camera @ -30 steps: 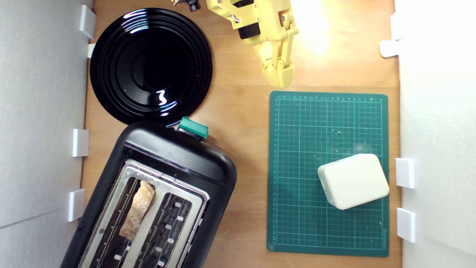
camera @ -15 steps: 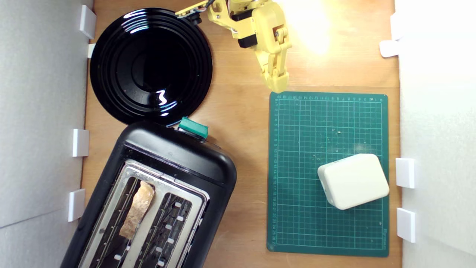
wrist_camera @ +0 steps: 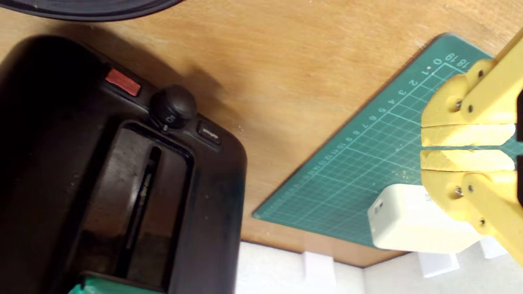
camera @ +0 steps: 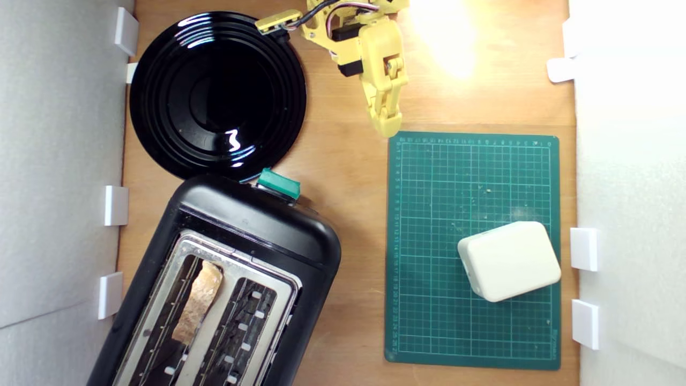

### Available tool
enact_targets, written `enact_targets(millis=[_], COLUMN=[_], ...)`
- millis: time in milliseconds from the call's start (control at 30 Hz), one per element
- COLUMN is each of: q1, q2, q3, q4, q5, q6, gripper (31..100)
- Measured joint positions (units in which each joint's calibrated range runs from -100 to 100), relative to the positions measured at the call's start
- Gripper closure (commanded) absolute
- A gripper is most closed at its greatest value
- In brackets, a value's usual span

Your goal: Pick bread and place in toaster

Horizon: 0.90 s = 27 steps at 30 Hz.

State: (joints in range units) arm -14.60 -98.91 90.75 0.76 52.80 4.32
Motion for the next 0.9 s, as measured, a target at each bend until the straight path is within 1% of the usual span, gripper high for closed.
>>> enact_targets(millis=[33, 100, 900], q1=[-0.27, -0.73, -0.73], q2=[-0.25, 0.42, 0.34], q3=[0.37, 1.02, 4.99], q4=[0.8, 0.09, 0.18], q5=[0.0, 0.0, 0.0], q6=[-0.05, -0.1, -0.31], gripper=[99.3, 99.3, 98.6])
